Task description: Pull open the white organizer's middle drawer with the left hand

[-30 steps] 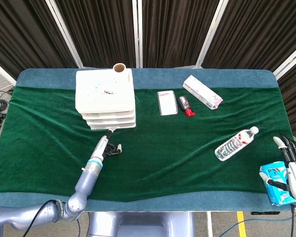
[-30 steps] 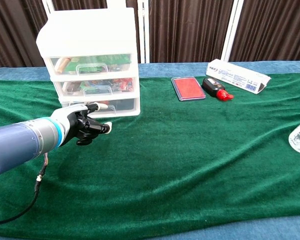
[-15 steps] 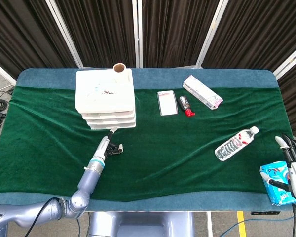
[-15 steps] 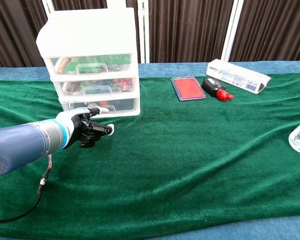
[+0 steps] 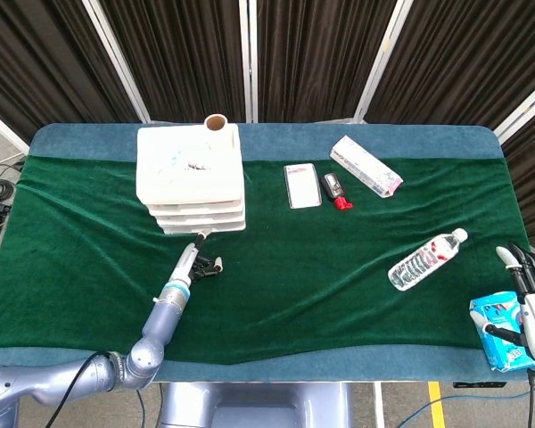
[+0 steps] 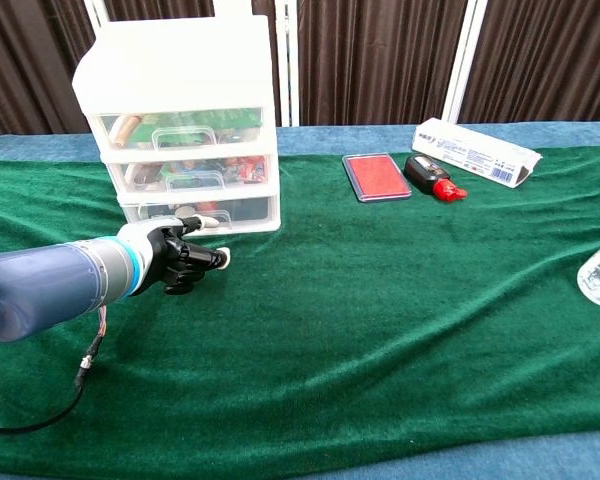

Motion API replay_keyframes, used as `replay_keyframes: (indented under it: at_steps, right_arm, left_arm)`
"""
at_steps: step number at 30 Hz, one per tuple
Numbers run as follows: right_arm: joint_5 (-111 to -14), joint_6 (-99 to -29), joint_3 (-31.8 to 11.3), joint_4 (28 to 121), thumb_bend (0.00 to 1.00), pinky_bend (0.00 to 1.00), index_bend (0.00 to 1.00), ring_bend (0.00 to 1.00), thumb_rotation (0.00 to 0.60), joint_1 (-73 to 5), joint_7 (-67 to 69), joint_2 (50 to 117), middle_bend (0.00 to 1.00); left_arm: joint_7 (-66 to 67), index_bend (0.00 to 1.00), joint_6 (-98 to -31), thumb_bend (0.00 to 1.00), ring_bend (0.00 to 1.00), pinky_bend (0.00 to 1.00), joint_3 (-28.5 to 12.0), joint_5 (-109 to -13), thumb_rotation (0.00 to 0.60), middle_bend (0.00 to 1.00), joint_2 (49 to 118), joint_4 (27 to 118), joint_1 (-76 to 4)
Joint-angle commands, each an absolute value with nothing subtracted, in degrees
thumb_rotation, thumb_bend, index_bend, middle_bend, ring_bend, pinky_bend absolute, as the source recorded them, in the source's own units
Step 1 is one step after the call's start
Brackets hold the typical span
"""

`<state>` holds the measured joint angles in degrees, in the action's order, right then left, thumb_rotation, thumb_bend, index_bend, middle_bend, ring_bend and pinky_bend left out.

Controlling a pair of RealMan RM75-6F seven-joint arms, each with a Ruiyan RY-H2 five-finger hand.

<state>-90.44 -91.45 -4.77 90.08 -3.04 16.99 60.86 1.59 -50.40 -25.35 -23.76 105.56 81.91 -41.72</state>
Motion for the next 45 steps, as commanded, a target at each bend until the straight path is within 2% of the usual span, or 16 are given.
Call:
replay_keyframes:
  at_steps: [1, 29, 45]
  right_arm:
    - [-90.41, -91.37, -4.75, 90.1, 0.04, 0.0, 0.07, 0.0, 0.6, -3.06, 16.89, 60.88, 0.0]
    - [-90.49, -91.3, -4.67, 90.2, 0.04, 0.0, 0.07, 0.0, 0.6, -3.14, 16.37, 61.0, 0.0]
    - [-90.53, -91.6, -4.69, 90.35, 0.04, 0.0, 0.07, 0.0, 0.6, -3.01, 16.54, 60.85, 0.0]
  left_arm:
    - [1.68, 0.0, -50.29, 0.6, 0.9, 0.93, -25.5, -23.53, 0.6, 0.94, 105.68, 81.66, -42.05]
    - [2.58, 0.0, -48.94, 0.6, 0.9, 0.93, -26.39, -20.44, 0.6, 0.94, 106.02, 79.6, -44.8]
    - [2.71, 0.0, -48.91, 0.6, 0.9, 0.93, -24.84, -21.33, 0.6, 0.94, 105.69, 81.18, -44.77]
